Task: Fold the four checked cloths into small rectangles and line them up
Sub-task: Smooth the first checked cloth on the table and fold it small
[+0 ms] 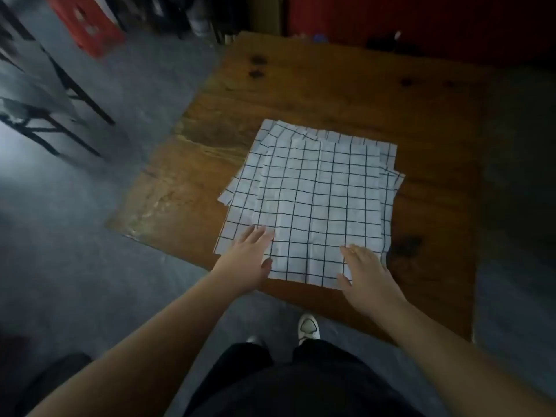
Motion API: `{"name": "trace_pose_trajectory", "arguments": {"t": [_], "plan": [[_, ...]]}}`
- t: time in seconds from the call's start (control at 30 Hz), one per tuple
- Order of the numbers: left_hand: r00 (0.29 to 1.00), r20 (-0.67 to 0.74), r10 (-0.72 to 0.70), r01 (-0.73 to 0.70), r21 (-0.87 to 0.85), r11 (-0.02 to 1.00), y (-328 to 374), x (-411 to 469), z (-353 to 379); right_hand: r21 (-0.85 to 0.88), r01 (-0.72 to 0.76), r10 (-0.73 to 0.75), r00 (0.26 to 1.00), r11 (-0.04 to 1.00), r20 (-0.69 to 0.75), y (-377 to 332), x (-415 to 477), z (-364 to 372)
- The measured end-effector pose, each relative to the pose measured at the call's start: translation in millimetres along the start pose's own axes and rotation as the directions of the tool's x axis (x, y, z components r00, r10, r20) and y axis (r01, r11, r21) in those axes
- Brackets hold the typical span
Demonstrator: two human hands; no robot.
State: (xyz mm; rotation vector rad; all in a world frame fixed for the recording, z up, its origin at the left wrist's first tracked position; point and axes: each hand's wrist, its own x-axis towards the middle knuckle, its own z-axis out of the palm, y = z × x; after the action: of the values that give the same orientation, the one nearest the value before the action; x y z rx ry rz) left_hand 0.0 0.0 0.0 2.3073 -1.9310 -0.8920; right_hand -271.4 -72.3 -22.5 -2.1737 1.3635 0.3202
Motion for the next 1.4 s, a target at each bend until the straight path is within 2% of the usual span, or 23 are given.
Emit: {"name": "trace_pose_trajectory", "arguments": {"t": [0.1, 0.27, 0.37, 0.53, 0.7, 0.9, 1.03, 1.13, 1.23, 1.4], "plan": [[0.995, 0.078, 0.058, -0.062, 0.046, 0.997, -15.6, 23.2, 9.9, -0.011, -0.085, 0.085, 0.996, 0.996, 0.017, 7.7, 0.4, 12.8], [0.95, 0.197, 0.242, -0.273, 0.147, 0.951, -50.6, 41.5, 25.0, 0.034, -0.157, 0.158, 0.987, 0.987, -0.024, -1.4, -1.6, 42.9], [0.929, 0.274, 0.249, -0.304, 0.178, 0.936, -80.3, 43.5, 27.8, 0.063, -0.225, 0.227, 0.974, 0.972, -0.022, -20.6, -4.0, 61.9], [0.898, 0.291, 0.329, -0.409, 0.283, 0.867, -132.8, 48.5, 14.6, 0.092, -0.334, 0.341, 0.938, 0.938, -0.065, -69.4, -14.3, 87.6], [0.884, 0.302, 0.356, -0.444, 0.307, 0.842, -179.6, 51.4, -7.2, 0.072, -0.323, 0.328, 0.942, 0.944, -0.068, -120.7, -19.0, 110.0], [0.866, 0.318, 0.386, -0.482, 0.327, 0.813, -207.1, 33.8, -14.7, 0.009, -0.302, 0.302, 0.95, 0.953, -0.083, -140.7, -10.5, 122.9], [0.798, 0.393, 0.457, -0.588, 0.344, 0.732, -212.6, 29.8, -0.1, -0.021, -0.296, 0.294, 0.952, 0.955, -0.082, -138.6, -10.6, 127.9], [0.784, 0.348, 0.513, -0.618, 0.37, 0.693, -222.3, 26.7, 14.6, -0.036, -0.298, 0.293, 0.95, 0.954, -0.107, -139.7, -11.5, 131.7], [0.795, 0.298, 0.528, -0.606, 0.381, 0.698, -231.0, 21.6, 15.6, -0.016, -0.305, 0.301, 0.945, 0.952, -0.128, -144.0, -13.2, 129.8], [0.82, 0.208, 0.533, -0.567, 0.161, 0.808, -241.0, 15.0, 0.4, 0.081, -0.329, 0.338, 0.928, 0.941, -0.155, -147.0, -19.4, 121.0]]}}
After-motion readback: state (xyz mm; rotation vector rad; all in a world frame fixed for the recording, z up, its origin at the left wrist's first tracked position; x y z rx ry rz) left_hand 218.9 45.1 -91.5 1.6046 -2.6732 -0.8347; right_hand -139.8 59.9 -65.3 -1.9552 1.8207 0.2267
